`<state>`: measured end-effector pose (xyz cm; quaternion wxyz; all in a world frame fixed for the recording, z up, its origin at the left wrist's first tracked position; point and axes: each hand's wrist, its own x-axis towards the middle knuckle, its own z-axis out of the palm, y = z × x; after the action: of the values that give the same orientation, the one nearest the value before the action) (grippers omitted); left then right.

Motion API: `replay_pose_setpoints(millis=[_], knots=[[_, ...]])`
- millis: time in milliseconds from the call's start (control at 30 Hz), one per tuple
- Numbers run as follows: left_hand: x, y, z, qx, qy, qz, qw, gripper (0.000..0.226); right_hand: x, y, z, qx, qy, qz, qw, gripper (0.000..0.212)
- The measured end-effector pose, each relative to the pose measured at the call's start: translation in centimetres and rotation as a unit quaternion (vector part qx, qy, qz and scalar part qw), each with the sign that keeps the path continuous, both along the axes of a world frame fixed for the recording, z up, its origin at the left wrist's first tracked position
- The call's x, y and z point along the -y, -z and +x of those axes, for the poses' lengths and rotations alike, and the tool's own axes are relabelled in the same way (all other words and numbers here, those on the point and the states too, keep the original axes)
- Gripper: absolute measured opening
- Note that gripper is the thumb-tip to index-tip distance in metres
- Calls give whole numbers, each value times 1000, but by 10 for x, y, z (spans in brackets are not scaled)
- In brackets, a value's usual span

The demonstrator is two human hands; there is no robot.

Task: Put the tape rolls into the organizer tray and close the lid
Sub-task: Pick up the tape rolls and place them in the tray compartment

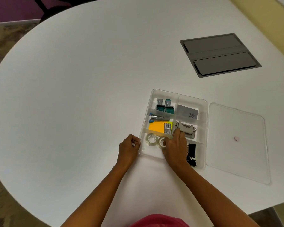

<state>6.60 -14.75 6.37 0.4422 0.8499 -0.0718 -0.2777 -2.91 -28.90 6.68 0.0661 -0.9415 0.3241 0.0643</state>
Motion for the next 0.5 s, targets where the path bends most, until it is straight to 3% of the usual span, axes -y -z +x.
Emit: replay_pose_setpoints(millis=[167, 333, 500], knots=[[0, 0, -1, -1, -2, -5, 1000, 10, -1, -1, -1, 8, -1, 6, 1000, 18], [0, 3, -2, 6, 0, -8, 1000, 7, -7, -11, 4, 12, -41, 23, 999, 48], [0, 5, -2, 14, 4, 0, 1000, 6, -16, -8, 20, 18, -95, 41, 995, 57]])
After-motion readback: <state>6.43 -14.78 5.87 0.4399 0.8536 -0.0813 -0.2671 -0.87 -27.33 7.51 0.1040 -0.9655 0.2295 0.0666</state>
